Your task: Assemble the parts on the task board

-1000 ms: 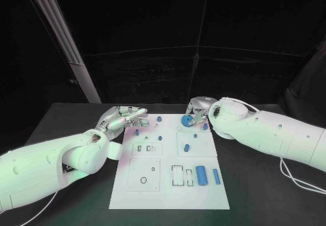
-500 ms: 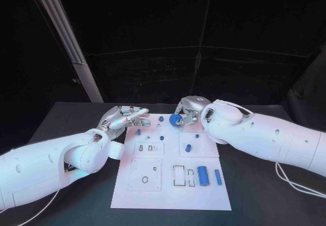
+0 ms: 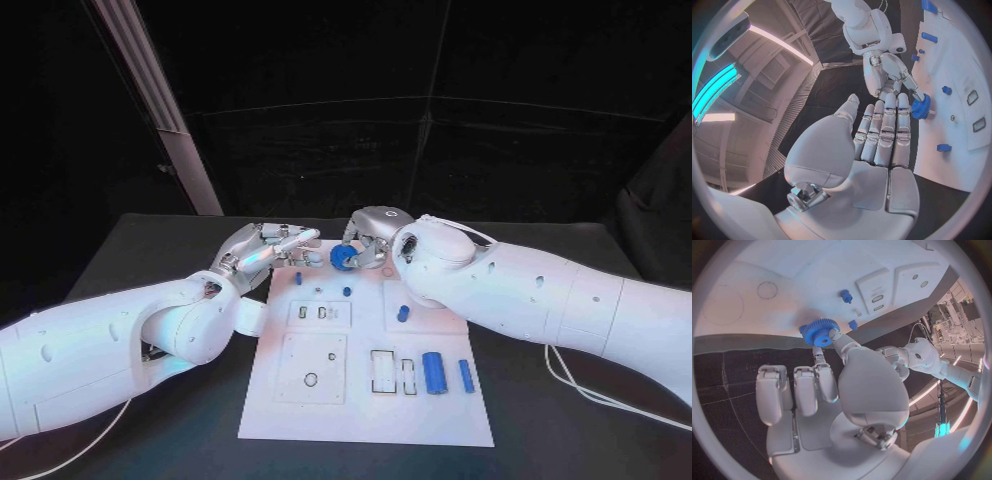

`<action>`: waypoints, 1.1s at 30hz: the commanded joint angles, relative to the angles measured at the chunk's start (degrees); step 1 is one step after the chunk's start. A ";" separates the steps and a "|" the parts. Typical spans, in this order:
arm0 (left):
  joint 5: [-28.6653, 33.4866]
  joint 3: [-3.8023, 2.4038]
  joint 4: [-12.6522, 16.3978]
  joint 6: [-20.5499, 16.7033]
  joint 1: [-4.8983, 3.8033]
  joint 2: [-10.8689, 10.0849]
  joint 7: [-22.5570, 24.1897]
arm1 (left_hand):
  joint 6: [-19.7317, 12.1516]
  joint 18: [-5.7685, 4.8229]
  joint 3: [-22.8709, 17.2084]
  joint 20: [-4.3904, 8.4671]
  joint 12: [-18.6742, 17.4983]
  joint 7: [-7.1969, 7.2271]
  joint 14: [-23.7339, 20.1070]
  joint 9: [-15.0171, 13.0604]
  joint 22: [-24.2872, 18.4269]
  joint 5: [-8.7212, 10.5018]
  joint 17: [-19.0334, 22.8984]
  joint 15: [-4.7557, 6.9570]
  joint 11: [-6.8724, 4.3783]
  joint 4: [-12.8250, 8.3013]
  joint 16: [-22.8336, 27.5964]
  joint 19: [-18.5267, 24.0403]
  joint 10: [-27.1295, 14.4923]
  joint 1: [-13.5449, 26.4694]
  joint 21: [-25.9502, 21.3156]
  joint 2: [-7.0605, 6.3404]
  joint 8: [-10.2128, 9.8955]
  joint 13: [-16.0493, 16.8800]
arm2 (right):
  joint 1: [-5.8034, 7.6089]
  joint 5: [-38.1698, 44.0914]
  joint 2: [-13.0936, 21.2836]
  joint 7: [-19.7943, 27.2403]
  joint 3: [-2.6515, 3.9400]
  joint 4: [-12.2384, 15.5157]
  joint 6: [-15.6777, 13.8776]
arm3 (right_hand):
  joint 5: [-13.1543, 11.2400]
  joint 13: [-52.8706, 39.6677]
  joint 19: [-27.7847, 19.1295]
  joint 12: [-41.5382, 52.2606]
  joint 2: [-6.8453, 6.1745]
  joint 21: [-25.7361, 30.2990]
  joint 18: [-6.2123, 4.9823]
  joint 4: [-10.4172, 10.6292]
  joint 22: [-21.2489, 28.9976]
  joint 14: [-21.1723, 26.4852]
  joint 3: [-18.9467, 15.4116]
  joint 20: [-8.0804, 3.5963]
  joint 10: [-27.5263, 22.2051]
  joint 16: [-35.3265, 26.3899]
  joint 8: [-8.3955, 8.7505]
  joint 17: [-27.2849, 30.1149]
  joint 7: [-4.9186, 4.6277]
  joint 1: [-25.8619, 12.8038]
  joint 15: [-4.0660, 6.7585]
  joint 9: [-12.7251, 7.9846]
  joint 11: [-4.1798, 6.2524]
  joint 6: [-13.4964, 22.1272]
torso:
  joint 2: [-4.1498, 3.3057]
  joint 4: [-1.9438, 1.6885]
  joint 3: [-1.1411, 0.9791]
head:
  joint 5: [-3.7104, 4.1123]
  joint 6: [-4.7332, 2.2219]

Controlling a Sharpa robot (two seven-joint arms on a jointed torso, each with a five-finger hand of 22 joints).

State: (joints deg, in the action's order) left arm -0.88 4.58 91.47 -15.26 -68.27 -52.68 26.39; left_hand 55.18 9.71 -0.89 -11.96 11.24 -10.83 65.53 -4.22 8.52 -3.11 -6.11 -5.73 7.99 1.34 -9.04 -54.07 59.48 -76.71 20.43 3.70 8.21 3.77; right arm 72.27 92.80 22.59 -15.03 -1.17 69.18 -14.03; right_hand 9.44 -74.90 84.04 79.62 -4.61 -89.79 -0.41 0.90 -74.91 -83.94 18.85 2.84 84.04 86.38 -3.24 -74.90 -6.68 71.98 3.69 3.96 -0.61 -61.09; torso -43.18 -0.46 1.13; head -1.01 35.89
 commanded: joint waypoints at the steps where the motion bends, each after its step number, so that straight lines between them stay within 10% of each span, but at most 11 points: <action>1: -0.23 -0.05 0.08 0.69 -0.10 0.12 0.09 | 0.25 0.69 0.06 -0.11 -0.19 -0.29 0.04 0.05 -0.08 -0.19 0.00 -0.24 0.36 -0.42 0.36 0.23 0.24 -0.32 -0.07 0.34 -0.19 -0.09 | 0.01 0.79 -0.74 -0.74 -0.34 -0.76 1.56 | 0.20 -3.53 5.96 -0.32 0.08 -0.21 0.41 -0.06 -15.09 -4.13 0.28 0.05 0.13 -0.26 -0.35 -6.32 1.61 -0.59 -0.12 1.41 0.21 -2.78 | 0.04 0.14 -0.01 | -0.04 0.03; 12: -0.23 -0.06 -0.04 0.69 -0.10 0.27 0.05 | 0.25 0.69 0.06 -0.11 -0.19 -0.29 0.04 0.05 -0.08 -0.19 0.00 -0.24 0.36 -0.42 0.36 0.23 0.24 -0.32 -0.07 0.34 -0.19 -0.09 | -0.37 1.71 -2.30 -2.04 -0.81 -1.82 1.98 | -0.07 -3.32 5.96 -0.59 -0.60 -0.21 0.41 0.06 -15.09 -4.06 0.72 0.17 -0.03 -0.43 -0.28 -6.03 1.43 -1.48 -0.24 1.32 0.05 -2.24 | 0.05 0.24 -0.09 | -0.32 0.29; 21: -0.23 -0.06 -0.09 0.75 -0.10 0.30 -0.04 | 0.25 0.69 0.06 -0.11 -0.19 -0.29 0.04 0.05 -0.08 -0.19 0.00 -0.24 0.36 -0.42 0.36 0.23 0.24 -0.32 -0.07 0.34 -0.19 -0.09 | -0.42 1.96 -2.68 -3.01 -0.84 -2.33 -0.82 | -6.03 -0.78 5.96 -3.29 -3.15 -0.21 0.41 1.17 -15.09 -3.84 0.63 1.04 -1.66 -1.00 -0.20 -5.11 0.07 -4.34 -1.22 0.13 -1.17 4.36 | 0.07 0.24 -0.08 | -0.24 0.20; 33: -0.23 -0.06 -0.11 0.83 -0.11 0.28 -0.21 | 0.25 0.69 0.06 -0.11 -0.19 -0.29 0.04 0.05 -0.08 -0.19 0.00 -0.24 0.36 -0.42 0.36 0.23 0.24 -0.32 -0.07 0.34 -0.19 -0.09 | -0.42 1.72 -2.89 -3.01 -0.85 -2.64 2.14 | -6.70 0.26 5.96 -4.42 -5.86 -0.21 0.41 3.32 -15.09 -3.75 -0.71 1.55 -2.39 -1.23 -0.30 -4.83 -0.60 -5.64 -1.72 -0.23 -1.80 8.21 | 0.07 0.24 -0.09 | -0.20 0.28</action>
State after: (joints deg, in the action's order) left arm -0.88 4.57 91.30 -15.19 -68.28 -52.44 26.23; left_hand 55.18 9.71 -0.89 -11.97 11.24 -10.83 65.53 -4.23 8.53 -3.11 -6.11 -5.73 7.99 1.34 -9.04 -54.08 59.48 -76.71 20.43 3.70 8.21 3.77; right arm 71.71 94.25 19.74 -17.70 -2.04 66.52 -13.18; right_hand 2.85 -74.67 84.15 75.34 -9.92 -89.79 -0.43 3.80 -74.90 -83.93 18.15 3.98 81.97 85.30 -3.60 -74.94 -7.15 66.31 2.24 3.74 -2.25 -53.32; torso -43.10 -0.20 1.05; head -1.20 36.17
